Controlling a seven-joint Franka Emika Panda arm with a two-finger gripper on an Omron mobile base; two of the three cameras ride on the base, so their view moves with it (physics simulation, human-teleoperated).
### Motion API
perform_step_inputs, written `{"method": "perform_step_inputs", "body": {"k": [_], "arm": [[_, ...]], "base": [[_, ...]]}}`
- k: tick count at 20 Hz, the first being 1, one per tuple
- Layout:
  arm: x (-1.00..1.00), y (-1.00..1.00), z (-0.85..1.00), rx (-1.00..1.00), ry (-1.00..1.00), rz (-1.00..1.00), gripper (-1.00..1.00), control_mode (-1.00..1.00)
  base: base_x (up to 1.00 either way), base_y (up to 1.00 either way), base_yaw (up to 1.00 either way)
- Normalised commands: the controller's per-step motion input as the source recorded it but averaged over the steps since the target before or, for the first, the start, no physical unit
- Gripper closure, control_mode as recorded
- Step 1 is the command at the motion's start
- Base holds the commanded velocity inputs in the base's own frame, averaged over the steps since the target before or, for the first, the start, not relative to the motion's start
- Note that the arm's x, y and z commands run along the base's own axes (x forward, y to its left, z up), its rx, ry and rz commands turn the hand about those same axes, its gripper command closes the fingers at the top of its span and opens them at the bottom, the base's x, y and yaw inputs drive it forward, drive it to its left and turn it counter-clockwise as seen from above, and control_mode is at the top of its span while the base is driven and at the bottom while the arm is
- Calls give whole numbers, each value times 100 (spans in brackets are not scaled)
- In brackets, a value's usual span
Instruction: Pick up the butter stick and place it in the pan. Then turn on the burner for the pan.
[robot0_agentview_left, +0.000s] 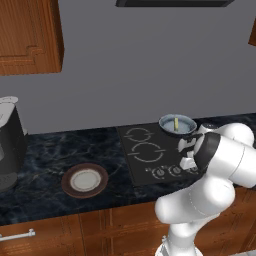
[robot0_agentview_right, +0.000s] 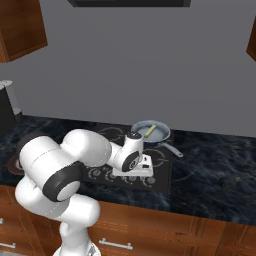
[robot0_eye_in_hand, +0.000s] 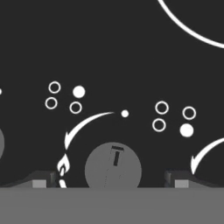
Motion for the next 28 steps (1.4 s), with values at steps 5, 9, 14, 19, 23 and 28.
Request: {"method": "perform_step_inputs", "body": {"k": [5, 9, 14, 19, 23, 28], "arm": [[0, 0, -3, 0, 0, 0, -100, -100], [0, 0, -3, 0, 0, 0, -100, -100], [0, 1, -4, 0, 0, 0, 100, -100], [0, 0, 0, 0, 0, 0, 100, -100], [0, 0, 0, 0, 0, 0, 100, -100], [0, 0, 0, 0, 3, 9, 100, -100]], "base": [[0, 0, 0], [0, 0, 0], [0, 0, 0], [0, 0, 0], [0, 0, 0], [0, 0, 0]]}}
